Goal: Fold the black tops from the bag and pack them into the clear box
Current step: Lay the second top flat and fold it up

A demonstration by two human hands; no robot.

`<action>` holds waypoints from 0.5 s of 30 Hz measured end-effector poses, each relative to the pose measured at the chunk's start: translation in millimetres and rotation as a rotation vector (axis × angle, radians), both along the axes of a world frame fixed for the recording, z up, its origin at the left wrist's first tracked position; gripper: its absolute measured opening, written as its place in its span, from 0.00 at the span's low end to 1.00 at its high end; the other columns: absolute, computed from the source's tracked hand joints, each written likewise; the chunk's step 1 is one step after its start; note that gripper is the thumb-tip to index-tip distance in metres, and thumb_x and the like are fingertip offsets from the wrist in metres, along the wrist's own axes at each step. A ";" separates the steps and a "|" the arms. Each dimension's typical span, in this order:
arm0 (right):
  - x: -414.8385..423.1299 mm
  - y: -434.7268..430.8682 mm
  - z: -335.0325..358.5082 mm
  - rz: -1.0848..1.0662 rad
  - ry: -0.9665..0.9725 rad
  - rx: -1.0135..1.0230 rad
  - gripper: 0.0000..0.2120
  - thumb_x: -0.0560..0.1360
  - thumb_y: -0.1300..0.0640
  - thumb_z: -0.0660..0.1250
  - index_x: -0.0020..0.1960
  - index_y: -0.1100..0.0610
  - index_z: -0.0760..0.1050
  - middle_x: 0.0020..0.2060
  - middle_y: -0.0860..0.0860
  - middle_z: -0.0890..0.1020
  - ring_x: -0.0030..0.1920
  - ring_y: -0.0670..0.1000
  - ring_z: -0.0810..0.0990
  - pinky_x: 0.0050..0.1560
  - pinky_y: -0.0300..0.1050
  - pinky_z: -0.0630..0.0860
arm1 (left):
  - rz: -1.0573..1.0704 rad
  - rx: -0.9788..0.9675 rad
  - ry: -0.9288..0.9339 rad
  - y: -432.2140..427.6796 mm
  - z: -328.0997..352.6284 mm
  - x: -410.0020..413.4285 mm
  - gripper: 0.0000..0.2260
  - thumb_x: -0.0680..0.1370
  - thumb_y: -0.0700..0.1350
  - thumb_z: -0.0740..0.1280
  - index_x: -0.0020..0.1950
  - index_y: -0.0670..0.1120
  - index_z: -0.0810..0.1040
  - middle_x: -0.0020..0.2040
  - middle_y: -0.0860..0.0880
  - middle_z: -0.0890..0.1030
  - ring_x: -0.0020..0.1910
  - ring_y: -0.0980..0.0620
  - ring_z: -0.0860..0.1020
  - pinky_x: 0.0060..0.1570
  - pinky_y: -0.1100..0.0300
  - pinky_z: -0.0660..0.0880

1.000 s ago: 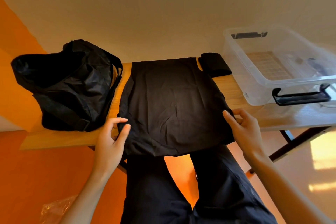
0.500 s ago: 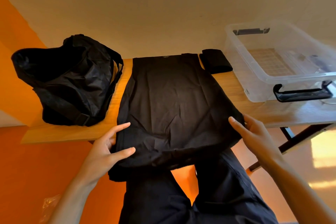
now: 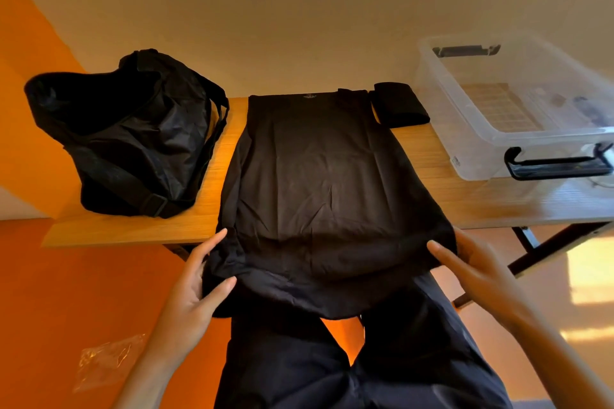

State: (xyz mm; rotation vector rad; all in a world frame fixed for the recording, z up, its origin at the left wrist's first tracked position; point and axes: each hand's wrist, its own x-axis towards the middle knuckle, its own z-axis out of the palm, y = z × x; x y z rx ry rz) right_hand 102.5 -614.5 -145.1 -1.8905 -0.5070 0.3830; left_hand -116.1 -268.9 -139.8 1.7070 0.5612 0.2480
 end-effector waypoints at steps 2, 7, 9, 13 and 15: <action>-1.5 2.7 -3.8 -0.058 -0.064 -0.047 0.14 0.79 0.51 0.65 0.61 0.54 0.80 0.50 0.44 0.86 0.53 0.44 0.85 0.51 0.39 0.81 | 0.047 0.060 0.021 -1.6 1.6 -0.9 0.26 0.80 0.42 0.68 0.70 0.70 0.71 0.67 0.78 0.69 0.70 0.75 0.64 0.71 0.58 0.64; -12.6 -3.7 -6.3 -0.191 0.247 -0.029 0.09 0.77 0.53 0.71 0.57 0.49 0.78 0.45 0.51 0.88 0.45 0.48 0.87 0.43 0.41 0.82 | 0.028 -0.099 0.149 -6.5 6.5 -12.3 0.17 0.80 0.41 0.69 0.59 0.63 0.82 0.57 0.74 0.79 0.59 0.74 0.75 0.63 0.61 0.73; -18.1 -11.6 -11.3 -0.108 0.354 -0.139 0.20 0.73 0.54 0.75 0.61 0.47 0.72 0.38 0.57 0.87 0.39 0.54 0.87 0.41 0.47 0.81 | 0.032 -0.110 0.208 -7.3 2.7 -17.6 0.15 0.78 0.36 0.70 0.57 0.55 0.84 0.52 0.67 0.83 0.54 0.69 0.80 0.53 0.62 0.80; -26.9 -8.9 -24.2 -0.070 0.281 -0.439 0.21 0.69 0.46 0.78 0.58 0.49 0.76 0.32 0.52 0.83 0.33 0.48 0.82 0.37 0.42 0.76 | -0.025 -0.119 0.291 -7.4 -5.3 -23.4 0.16 0.77 0.32 0.72 0.60 0.50 0.83 0.53 0.52 0.86 0.44 0.54 0.85 0.39 0.57 0.81; -27.0 -3.0 -24.9 -0.076 0.214 -0.508 0.19 0.67 0.35 0.73 0.49 0.48 0.82 0.34 0.51 0.84 0.36 0.48 0.84 0.40 0.46 0.79 | -0.054 -0.049 0.311 -5.3 -11.1 -24.4 0.14 0.78 0.33 0.71 0.58 0.50 0.83 0.49 0.48 0.86 0.36 0.51 0.79 0.35 0.55 0.75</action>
